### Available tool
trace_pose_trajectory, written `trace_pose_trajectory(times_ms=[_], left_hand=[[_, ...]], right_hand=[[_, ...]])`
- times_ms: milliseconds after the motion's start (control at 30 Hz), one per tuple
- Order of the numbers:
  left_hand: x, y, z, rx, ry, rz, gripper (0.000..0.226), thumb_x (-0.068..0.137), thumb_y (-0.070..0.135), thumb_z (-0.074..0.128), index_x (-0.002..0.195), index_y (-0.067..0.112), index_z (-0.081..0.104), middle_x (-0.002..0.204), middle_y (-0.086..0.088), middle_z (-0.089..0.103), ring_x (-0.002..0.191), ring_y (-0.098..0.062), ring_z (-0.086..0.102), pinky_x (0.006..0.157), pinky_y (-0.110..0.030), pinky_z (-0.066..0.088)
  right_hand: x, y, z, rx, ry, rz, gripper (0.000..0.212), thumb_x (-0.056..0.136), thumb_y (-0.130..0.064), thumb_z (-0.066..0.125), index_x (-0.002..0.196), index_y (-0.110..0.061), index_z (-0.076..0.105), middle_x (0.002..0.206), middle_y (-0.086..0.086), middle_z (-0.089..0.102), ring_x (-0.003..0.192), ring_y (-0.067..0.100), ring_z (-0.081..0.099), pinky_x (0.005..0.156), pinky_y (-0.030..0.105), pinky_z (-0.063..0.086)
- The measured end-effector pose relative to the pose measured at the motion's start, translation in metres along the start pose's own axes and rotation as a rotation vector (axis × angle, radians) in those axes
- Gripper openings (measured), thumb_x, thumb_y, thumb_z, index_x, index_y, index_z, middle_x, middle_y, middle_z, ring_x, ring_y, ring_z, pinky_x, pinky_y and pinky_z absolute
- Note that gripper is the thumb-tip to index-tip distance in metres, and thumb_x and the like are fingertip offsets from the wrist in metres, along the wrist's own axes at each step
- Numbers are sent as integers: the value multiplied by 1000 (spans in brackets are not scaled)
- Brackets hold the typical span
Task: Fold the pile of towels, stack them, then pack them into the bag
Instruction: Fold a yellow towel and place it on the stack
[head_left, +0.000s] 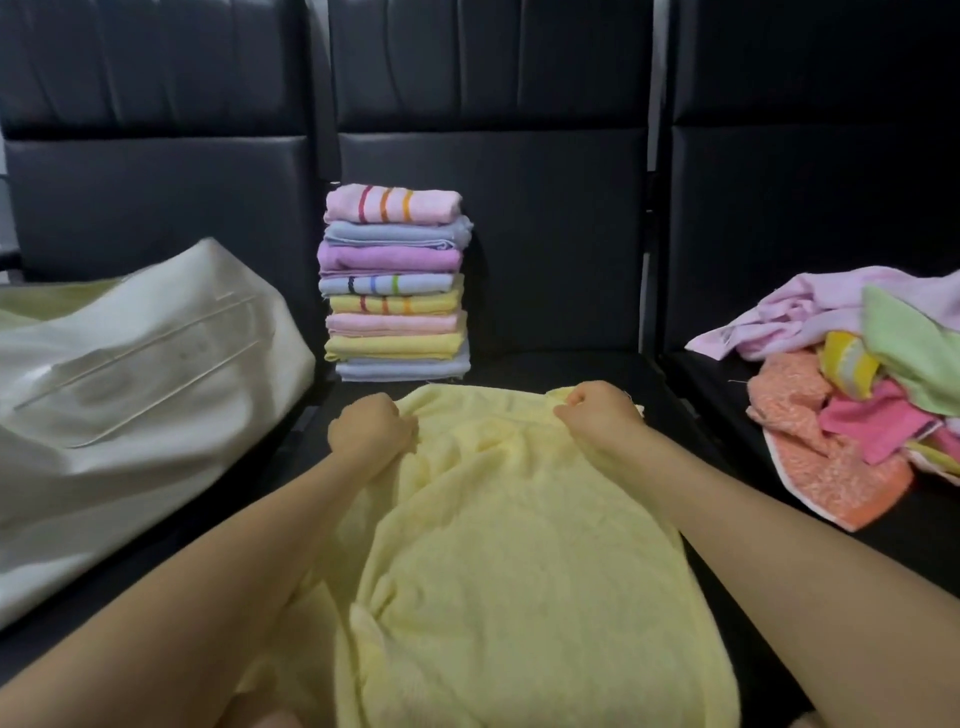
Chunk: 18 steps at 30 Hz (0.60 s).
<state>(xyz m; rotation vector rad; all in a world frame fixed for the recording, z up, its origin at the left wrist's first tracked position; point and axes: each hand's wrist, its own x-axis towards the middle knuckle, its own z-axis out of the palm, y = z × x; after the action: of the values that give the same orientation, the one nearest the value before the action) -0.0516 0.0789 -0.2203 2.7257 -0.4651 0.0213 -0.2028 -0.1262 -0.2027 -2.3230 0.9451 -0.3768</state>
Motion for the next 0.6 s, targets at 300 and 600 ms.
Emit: trace_pose_trajectory(times_ms=[300,600], left_hand=[[0,-21,-10,-362,148,-44,17,95,23,45,81,13,42,90,-8,57,77,-22,51,57,-33,33],[-5,-20,-5,-337,46,118,35,93,15,47,123,26,62,109,0,67,97,-18,59,86,-35,48]], right_hand=[[-5,25,-52,1026,418,391,7,94,-19,51,95,-12,54,73,-5,47,65,11,47,68,27,40],[-6,38,-26,-269,73,85,58,79,-63,59,113,-16,57,113,4,59,108,26,56,77,35,46]])
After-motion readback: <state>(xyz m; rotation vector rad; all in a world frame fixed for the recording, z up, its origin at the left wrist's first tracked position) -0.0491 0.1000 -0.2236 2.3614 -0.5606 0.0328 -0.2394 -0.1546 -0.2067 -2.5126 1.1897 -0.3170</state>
